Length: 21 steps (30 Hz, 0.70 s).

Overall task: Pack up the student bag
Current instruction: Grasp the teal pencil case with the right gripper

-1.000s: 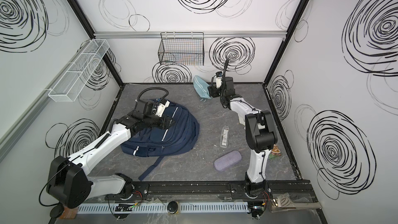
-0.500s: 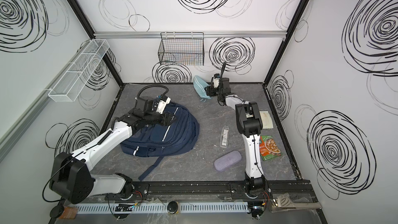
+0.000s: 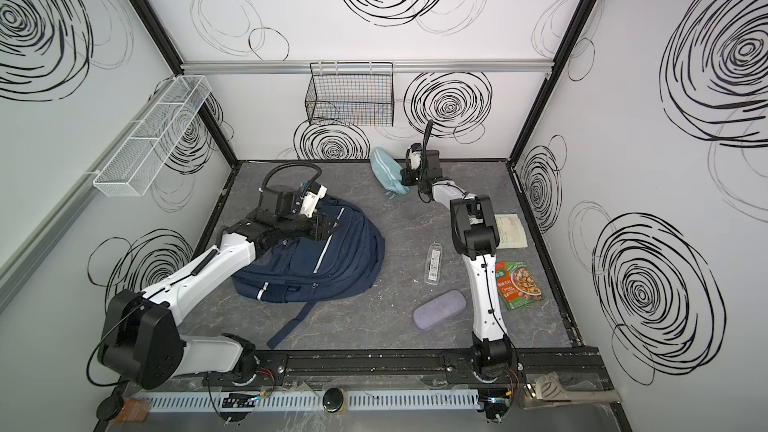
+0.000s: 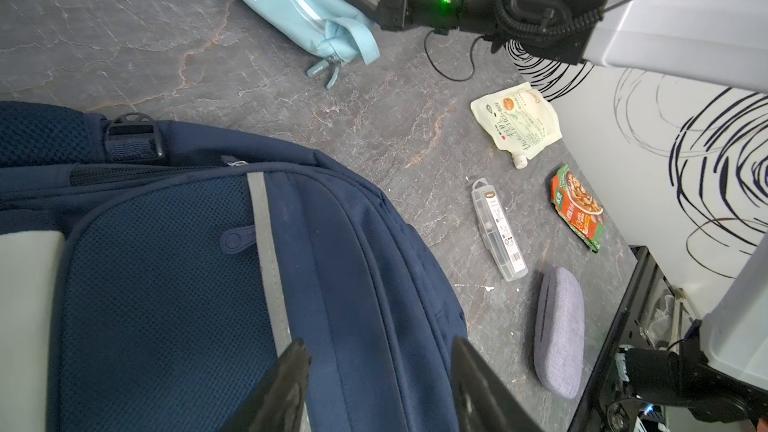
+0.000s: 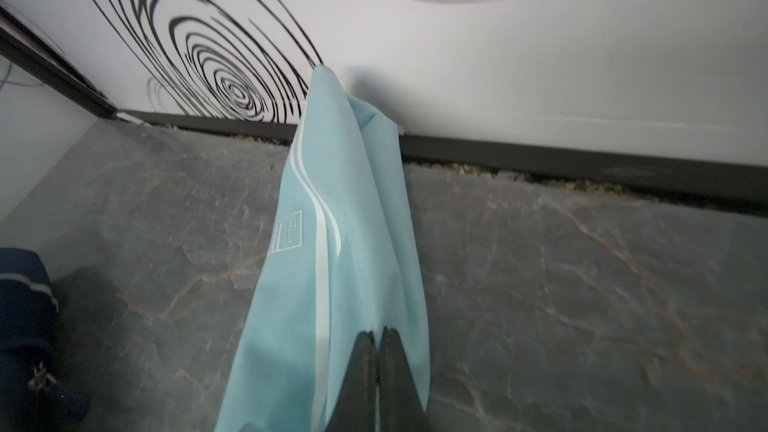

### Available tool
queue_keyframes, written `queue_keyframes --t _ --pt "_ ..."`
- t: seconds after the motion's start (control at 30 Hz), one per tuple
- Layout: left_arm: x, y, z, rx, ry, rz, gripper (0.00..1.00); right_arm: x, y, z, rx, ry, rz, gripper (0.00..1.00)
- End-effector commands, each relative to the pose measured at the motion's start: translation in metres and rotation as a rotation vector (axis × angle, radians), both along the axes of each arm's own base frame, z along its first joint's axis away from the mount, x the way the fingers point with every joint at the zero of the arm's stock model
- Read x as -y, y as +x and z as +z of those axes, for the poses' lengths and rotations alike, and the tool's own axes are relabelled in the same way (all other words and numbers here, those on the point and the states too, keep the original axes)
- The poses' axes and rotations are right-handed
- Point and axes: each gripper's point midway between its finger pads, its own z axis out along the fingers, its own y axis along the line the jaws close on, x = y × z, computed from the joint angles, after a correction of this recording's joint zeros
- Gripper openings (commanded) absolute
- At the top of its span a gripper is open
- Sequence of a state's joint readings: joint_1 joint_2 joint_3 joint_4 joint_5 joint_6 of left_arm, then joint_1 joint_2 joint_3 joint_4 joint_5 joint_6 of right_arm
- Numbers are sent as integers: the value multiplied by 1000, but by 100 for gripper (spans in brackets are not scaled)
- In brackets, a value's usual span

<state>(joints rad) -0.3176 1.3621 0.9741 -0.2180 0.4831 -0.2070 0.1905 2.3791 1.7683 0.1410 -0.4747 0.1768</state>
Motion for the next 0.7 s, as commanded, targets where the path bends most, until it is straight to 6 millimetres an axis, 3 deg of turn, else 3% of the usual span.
queue_keyframes --t 0.0,0.13,0.17,0.27,0.37,0.47,0.67 --pt "0 2 14 54 -34 -2 59 8 -38 43 18 -12 -10 0" --pt "1 -1 20 65 -55 -4 59 34 -102 43 -37 -35 -102 5" --pt "1 -1 20 65 -58 -6 59 40 -118 40 -42 -38 -124 13" --pt "2 -2 23 69 -71 -6 58 46 -146 44 0 -32 -114 60" --pt "2 -4 26 77 -81 -10 58 39 -143 50 -6 -74 -40 78" --pt "1 -4 26 83 -78 -5 58 28 -129 33 -94 -121 35 79" --pt "-6 -3 26 96 -67 15 58 21 -105 -4 -261 -169 77 66"
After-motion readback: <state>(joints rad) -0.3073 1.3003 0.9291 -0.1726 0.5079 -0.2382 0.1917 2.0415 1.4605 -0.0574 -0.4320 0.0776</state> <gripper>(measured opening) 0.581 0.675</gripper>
